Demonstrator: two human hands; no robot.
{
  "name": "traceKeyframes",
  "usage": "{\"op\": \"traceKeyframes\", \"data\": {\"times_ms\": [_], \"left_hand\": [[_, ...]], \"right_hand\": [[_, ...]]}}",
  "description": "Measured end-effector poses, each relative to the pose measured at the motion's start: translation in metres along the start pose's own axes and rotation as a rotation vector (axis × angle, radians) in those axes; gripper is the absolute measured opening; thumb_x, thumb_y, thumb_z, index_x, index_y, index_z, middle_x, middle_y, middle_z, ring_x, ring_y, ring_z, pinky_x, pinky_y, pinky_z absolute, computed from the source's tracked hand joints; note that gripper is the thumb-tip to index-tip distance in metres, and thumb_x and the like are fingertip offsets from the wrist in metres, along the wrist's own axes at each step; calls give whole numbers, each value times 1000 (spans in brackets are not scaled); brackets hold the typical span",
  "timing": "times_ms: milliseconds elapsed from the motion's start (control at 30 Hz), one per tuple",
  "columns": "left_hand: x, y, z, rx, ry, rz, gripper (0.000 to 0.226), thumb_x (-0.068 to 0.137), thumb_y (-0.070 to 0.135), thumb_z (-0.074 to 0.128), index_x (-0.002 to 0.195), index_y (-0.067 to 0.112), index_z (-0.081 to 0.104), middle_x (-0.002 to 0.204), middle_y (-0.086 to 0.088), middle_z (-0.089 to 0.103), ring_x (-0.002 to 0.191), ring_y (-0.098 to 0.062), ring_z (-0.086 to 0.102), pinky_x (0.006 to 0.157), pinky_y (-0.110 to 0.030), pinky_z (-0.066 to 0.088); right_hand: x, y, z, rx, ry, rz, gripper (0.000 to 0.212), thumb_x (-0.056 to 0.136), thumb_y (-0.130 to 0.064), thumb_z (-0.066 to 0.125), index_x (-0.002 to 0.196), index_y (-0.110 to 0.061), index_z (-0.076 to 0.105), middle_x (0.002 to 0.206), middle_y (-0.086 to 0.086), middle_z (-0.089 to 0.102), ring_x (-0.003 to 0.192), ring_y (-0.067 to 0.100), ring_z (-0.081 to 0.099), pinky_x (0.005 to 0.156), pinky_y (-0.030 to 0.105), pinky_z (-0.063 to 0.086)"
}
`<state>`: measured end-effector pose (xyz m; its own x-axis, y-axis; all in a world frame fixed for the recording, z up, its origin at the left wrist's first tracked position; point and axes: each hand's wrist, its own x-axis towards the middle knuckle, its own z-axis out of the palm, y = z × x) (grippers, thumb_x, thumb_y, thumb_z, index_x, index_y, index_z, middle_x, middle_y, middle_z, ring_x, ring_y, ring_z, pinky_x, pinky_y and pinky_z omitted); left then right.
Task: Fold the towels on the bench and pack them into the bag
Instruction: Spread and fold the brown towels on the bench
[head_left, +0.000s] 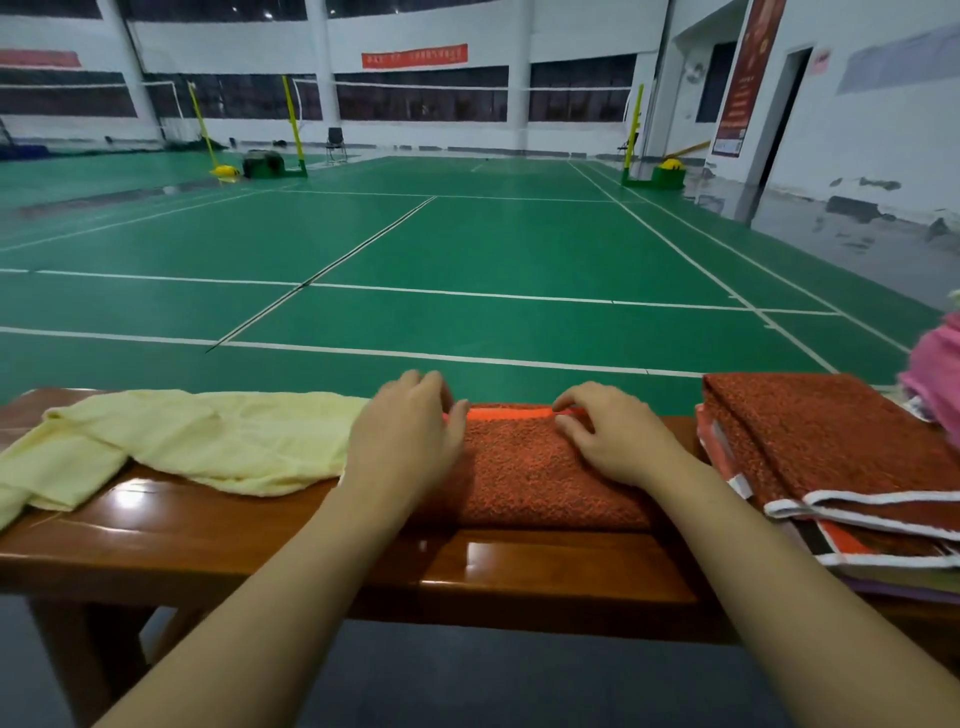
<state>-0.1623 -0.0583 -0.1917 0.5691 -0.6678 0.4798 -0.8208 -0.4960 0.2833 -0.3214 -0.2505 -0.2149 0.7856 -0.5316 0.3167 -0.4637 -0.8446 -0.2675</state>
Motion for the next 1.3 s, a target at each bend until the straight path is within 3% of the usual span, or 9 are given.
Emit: {"op": "traceKeyframes", "data": {"times_ms": [100,200,433,600,767,933,1067,1200,1300], "left_hand": [[-21,27,-5,-173,-461,86,26,93,54,60,96,29,63,97,5,70,94,-21,65,81,-35,51],[-31,33,-1,-34,-646,142,37,97,58,52,113,25,54,114,-4,68,105,-27,62,88,-40,48],[-34,27,14,128,-519,57,46,105,54,30,127,17,47,134,-13,54,125,-33,49,105,-48,40],[-21,5,14,35,-468,106,31,104,43,47,125,20,51,131,-6,49,125,-25,48,109,-39,40],[-20,-14,14,-153,-311,-72,40,92,50,65,118,20,56,119,-4,56,114,-24,57,102,-39,47],[-20,-1,0,87,-470,-275,71,90,76,45,76,12,70,63,4,70,77,-17,65,75,-33,50],[-19,15,3,15,-561,-242,48,91,62,59,90,15,68,89,-3,69,87,-25,65,77,-33,51],[-17,18,0,-305,-473,-355,47,92,46,68,64,16,47,65,-2,53,59,-19,49,55,-32,35],[-17,15,3,-567,-310,-444,40,85,47,77,92,19,50,96,-2,60,86,-20,59,79,-33,46]], "right_hand": [[-2,-20,10,146,-238,-141,23,102,-39,52,123,-34,61,143,-10,54,136,10,43,120,39,22],[-4,-23,14,119,-285,-125,29,104,-45,45,129,-37,56,148,-13,49,140,7,38,124,46,15],[-21,-36,-14,-199,-417,47,47,99,-67,28,141,-50,40,145,0,40,135,26,39,111,51,34],[-39,-49,-41,-134,-561,110,44,101,-61,37,139,-44,50,136,9,48,123,30,52,107,44,42],[-43,-46,-47,266,-456,337,35,102,-48,49,122,-24,65,115,3,66,87,23,68,58,36,61],[-43,-42,-34,-120,-208,532,74,89,-81,37,90,-10,60,94,10,62,99,34,65,76,37,46],[-39,-43,-25,-22,-310,546,71,72,-87,58,73,-16,52,74,3,56,76,28,60,65,34,44],[-38,-34,-24,193,-303,570,58,77,-64,75,75,-7,62,71,9,63,64,25,58,60,32,39],[-42,-30,-26,438,-234,551,46,80,-50,79,82,-4,75,79,14,74,66,22,60,64,31,41]]}}
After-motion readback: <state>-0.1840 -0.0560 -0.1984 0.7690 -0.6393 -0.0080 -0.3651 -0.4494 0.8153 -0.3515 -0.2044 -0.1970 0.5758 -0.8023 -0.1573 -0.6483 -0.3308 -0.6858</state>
